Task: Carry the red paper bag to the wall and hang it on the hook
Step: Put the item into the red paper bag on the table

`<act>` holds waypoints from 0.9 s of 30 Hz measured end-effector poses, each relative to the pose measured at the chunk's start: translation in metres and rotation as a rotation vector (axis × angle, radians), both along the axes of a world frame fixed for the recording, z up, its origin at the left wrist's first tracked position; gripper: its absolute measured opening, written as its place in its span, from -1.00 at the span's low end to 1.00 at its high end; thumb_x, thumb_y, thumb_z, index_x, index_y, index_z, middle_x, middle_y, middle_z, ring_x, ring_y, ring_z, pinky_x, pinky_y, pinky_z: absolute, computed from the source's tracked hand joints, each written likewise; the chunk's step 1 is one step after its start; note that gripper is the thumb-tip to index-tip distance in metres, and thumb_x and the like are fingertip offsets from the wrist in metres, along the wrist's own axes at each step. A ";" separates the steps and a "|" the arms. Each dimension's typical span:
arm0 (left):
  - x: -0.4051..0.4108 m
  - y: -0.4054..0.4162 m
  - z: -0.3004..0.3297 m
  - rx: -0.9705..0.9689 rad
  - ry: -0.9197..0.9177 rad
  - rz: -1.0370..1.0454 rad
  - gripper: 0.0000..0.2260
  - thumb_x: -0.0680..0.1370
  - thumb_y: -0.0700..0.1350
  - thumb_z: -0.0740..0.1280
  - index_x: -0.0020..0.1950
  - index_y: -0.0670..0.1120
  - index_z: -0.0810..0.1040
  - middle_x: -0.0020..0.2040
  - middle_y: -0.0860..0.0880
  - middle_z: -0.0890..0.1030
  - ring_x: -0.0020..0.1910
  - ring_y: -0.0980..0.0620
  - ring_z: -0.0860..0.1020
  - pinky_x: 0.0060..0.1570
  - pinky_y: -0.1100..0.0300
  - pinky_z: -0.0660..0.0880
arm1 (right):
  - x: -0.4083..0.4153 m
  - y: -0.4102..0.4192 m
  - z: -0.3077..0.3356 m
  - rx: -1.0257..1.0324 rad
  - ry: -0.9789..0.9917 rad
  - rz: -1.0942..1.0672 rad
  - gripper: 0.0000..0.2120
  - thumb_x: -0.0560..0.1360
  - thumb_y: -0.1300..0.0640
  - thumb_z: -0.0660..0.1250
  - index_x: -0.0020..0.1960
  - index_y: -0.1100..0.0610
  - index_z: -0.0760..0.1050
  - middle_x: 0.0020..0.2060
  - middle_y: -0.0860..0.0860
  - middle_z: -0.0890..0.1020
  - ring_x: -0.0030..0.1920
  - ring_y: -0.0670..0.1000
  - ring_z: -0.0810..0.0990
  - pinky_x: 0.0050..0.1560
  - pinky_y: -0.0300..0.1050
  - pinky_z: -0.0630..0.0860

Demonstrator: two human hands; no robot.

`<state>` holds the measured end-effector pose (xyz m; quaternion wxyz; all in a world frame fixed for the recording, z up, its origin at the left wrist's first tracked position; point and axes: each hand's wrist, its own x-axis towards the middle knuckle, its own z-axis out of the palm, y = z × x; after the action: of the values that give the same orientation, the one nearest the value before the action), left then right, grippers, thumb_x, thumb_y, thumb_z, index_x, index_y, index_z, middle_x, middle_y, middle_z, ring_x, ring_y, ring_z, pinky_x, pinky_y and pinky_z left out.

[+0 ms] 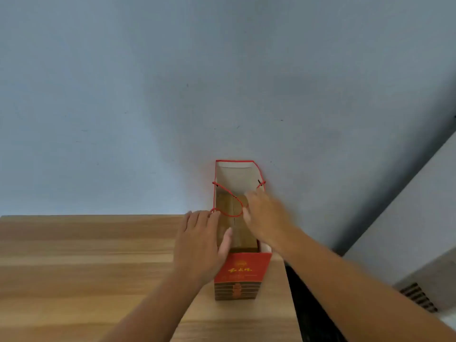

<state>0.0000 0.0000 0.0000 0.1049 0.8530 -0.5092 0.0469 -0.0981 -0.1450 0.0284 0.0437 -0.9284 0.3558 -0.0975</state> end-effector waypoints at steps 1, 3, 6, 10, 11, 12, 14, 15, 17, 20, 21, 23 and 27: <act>0.003 -0.002 -0.003 0.003 0.002 0.004 -0.46 0.63 0.25 0.00 0.42 -0.01 0.47 0.31 0.02 0.61 0.33 -0.03 0.51 0.47 -0.01 0.33 | 0.011 -0.003 -0.012 -0.015 0.089 -0.033 -0.73 0.61 0.12 0.32 0.29 0.14 0.49 0.23 0.11 0.59 0.22 0.14 0.57 0.19 0.00 0.52; 0.008 -0.006 -0.010 -0.015 0.004 0.011 -0.48 0.64 0.25 0.01 0.43 0.00 0.46 0.32 0.03 0.60 0.33 -0.01 0.50 0.44 0.02 0.34 | 0.029 -0.010 -0.033 -0.062 0.196 -0.062 -0.64 0.57 0.18 0.37 0.35 0.20 0.47 0.28 0.18 0.58 0.29 0.18 0.55 0.29 0.03 0.49; 0.014 -0.011 -0.017 -0.018 -0.004 0.004 -0.50 0.64 0.26 0.02 0.42 0.02 0.46 0.32 0.04 0.59 0.33 -0.01 0.49 0.45 0.03 0.33 | 0.047 -0.014 -0.050 -0.063 0.336 -0.069 -0.51 0.56 0.19 0.38 0.45 0.28 0.37 0.35 0.28 0.53 0.34 0.27 0.54 0.31 0.10 0.52; 0.019 -0.016 -0.014 -0.042 -0.008 -0.003 -0.52 0.64 0.23 0.01 0.38 0.02 0.47 0.29 0.05 0.59 0.30 0.00 0.49 0.42 0.03 0.34 | 0.061 -0.018 -0.064 0.019 0.401 -0.095 -0.36 0.49 0.12 0.49 0.47 0.25 0.32 0.37 0.28 0.48 0.28 0.29 0.59 0.15 0.09 0.63; 0.019 -0.016 -0.012 -0.049 -0.003 0.000 -0.53 0.64 0.23 0.01 0.37 0.03 0.48 0.28 0.05 0.60 0.29 0.00 0.49 0.40 0.04 0.35 | 0.063 -0.019 -0.068 0.036 0.397 -0.102 -0.34 0.47 0.10 0.51 0.47 0.24 0.32 0.35 0.28 0.48 0.24 0.28 0.61 0.12 0.08 0.64; 0.020 -0.016 -0.011 -0.060 -0.001 -0.004 -0.55 0.64 0.22 0.02 0.35 0.02 0.49 0.26 0.05 0.60 0.27 -0.01 0.50 0.39 0.04 0.36 | 0.065 -0.019 -0.071 0.049 0.378 -0.108 -0.34 0.47 0.07 0.51 0.46 0.22 0.33 0.34 0.27 0.48 0.21 0.27 0.63 0.08 0.07 0.65; 0.022 -0.016 -0.009 -0.080 0.008 0.004 -0.57 0.64 0.21 0.04 0.31 0.01 0.51 0.21 0.05 0.62 0.23 -0.01 0.52 0.35 0.05 0.38 | 0.068 -0.019 -0.075 0.085 0.303 -0.144 -0.41 0.53 0.01 0.43 0.46 0.19 0.34 0.33 0.24 0.48 0.16 0.25 0.66 0.00 0.04 0.62; 0.023 -0.016 -0.008 -0.086 0.009 0.008 -0.58 0.64 0.20 0.05 0.29 0.01 0.52 0.20 0.05 0.62 0.21 -0.01 0.52 0.35 0.05 0.39 | 0.069 -0.019 -0.076 0.100 0.250 -0.167 -0.47 0.58 -0.03 0.36 0.45 0.18 0.35 0.32 0.22 0.49 0.14 0.23 0.67 -0.05 0.02 0.58; 0.024 -0.016 -0.006 -0.081 0.027 0.017 -0.59 0.63 0.20 0.05 0.28 0.01 0.52 0.19 0.05 0.63 0.20 0.00 0.53 0.34 0.06 0.39 | 0.074 -0.019 -0.075 0.111 0.156 -0.197 -0.57 0.62 -0.07 0.26 0.38 0.16 0.41 0.25 0.18 0.53 0.10 0.20 0.68 -0.15 0.00 0.49; 0.025 -0.015 -0.009 -0.080 0.041 0.014 -0.58 0.64 0.20 0.05 0.28 0.01 0.53 0.20 0.05 0.63 0.22 -0.01 0.52 0.36 0.04 0.40 | 0.078 -0.020 -0.069 0.086 0.103 -0.184 -0.69 0.63 0.05 0.28 0.30 0.17 0.51 0.18 0.15 0.61 0.09 0.19 0.68 -0.15 -0.01 0.51; 0.025 -0.015 -0.009 -0.074 0.045 0.016 -0.58 0.64 0.20 0.05 0.29 0.01 0.53 0.21 0.05 0.63 0.23 -0.01 0.52 0.37 0.03 0.40 | 0.079 -0.021 -0.068 0.077 0.103 -0.169 -0.73 0.62 0.12 0.31 0.29 0.18 0.53 0.17 0.16 0.63 0.09 0.18 0.69 -0.12 -0.01 0.57; 0.025 -0.015 -0.011 -0.073 0.042 0.020 -0.58 0.64 0.20 0.06 0.30 0.02 0.52 0.23 0.05 0.63 0.25 0.00 0.52 0.39 0.02 0.40 | 0.078 -0.022 -0.066 0.063 0.105 -0.136 -0.76 0.59 0.23 0.36 0.24 0.19 0.58 0.14 0.16 0.66 0.07 0.16 0.70 -0.05 -0.02 0.66; 0.024 -0.017 -0.014 -0.089 0.018 0.017 -0.59 0.64 0.21 0.08 0.30 0.02 0.53 0.23 0.05 0.63 0.25 0.00 0.53 0.39 0.02 0.40 | 0.075 -0.021 -0.059 0.123 0.051 -0.123 -0.78 0.58 0.27 0.39 0.21 0.21 0.62 0.11 0.17 0.69 0.03 0.12 0.72 0.03 -0.02 0.71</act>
<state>0.0242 -0.0167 -0.0140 0.1472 0.8521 -0.4984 0.0627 -0.0231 -0.1655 -0.0310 0.0857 -0.9025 0.4185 -0.0543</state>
